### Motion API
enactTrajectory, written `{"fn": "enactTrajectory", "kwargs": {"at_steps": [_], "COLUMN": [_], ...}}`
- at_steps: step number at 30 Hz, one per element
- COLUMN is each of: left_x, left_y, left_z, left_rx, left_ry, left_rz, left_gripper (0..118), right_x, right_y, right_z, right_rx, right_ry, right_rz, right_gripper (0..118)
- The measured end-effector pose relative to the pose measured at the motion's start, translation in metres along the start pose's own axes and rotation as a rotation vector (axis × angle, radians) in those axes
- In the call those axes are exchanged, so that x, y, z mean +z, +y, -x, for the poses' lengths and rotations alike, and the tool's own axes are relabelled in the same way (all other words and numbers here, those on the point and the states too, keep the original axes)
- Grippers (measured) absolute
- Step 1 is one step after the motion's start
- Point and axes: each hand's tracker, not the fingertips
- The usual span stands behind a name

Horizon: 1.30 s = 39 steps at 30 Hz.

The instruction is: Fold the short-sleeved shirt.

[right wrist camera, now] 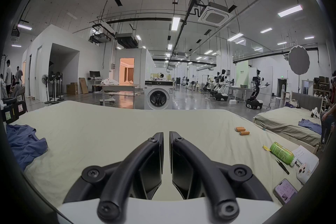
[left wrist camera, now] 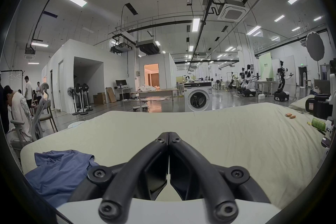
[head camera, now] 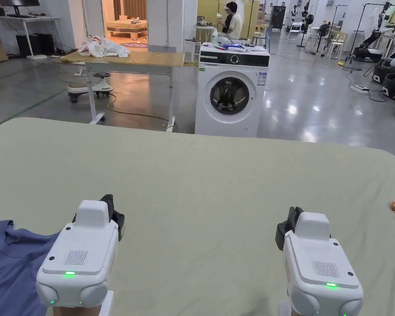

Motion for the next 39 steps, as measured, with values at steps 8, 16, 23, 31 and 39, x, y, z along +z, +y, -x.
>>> {"fn": "enactTrajectory", "kwargs": {"at_steps": [8,16,23,31,39], "left_x": [0.001,0.003,0.004,-0.003,-0.003], "left_y": [0.000,0.000,-0.001,0.001,0.011], "left_z": [0.002,0.003,0.006,0.047,-0.006], "left_rx": [0.011,0.005,0.015,0.513,-0.425], "left_ry": [0.000,-0.011,-0.008,-0.066,-0.002], "left_rz": [0.001,-0.006,0.009,0.038,0.033], "left_gripper": [0,0,0,0,0], "right_x": [0.000,0.002,0.001,-0.002,-0.010], "right_y": [0.000,0.003,0.003,0.009,0.022], "right_z": [-0.001,-0.001,0.001,-0.030,-0.009], "right_rx": [-0.002,-0.005,0.009,-0.419,0.217], "right_ry": [-0.001,0.000,0.020,-0.035,0.037], "right_rz": [0.001,-0.002,0.029,0.059,0.024], "right_gripper": [6,6,6,5,5]}}
